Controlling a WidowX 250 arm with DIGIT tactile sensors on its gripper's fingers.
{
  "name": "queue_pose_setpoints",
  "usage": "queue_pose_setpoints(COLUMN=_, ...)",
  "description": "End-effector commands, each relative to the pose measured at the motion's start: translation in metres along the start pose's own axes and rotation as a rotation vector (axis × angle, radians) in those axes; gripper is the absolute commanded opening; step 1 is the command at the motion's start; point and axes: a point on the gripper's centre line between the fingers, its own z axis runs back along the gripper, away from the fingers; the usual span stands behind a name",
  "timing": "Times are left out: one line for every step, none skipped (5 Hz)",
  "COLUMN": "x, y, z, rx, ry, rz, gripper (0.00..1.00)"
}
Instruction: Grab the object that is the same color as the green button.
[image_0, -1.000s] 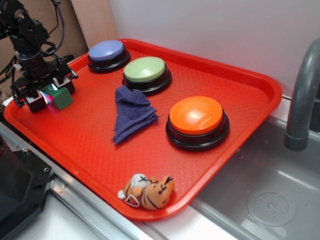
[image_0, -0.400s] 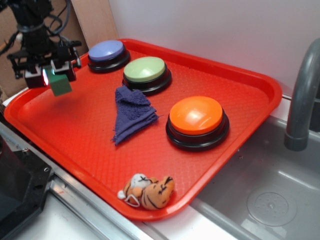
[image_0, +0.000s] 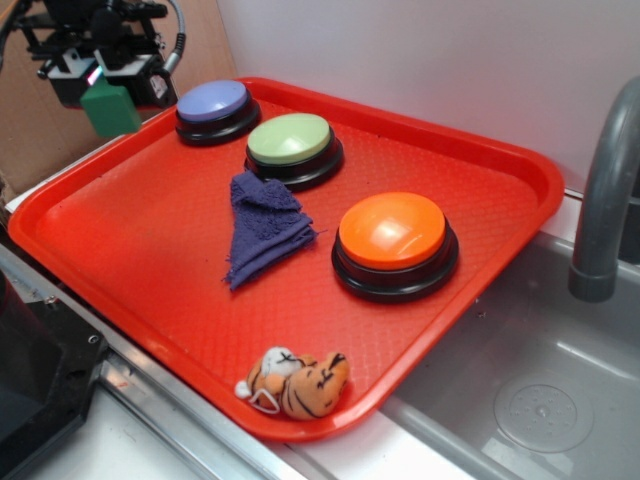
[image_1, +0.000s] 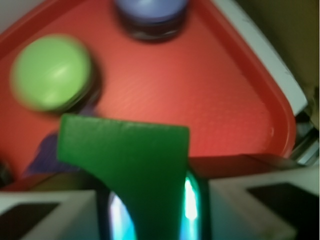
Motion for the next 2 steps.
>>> queue_pose_setpoints(x=-0.032, y=-0.01, z=0.016, rx=-0.048, ry=0.023, rz=-0.245, gripper=0.0)
queue_pose_setpoints(x=-0.02, y=0.0, z=0.01, rx=-0.046, ry=0.044, rz=-0.186, gripper=0.0)
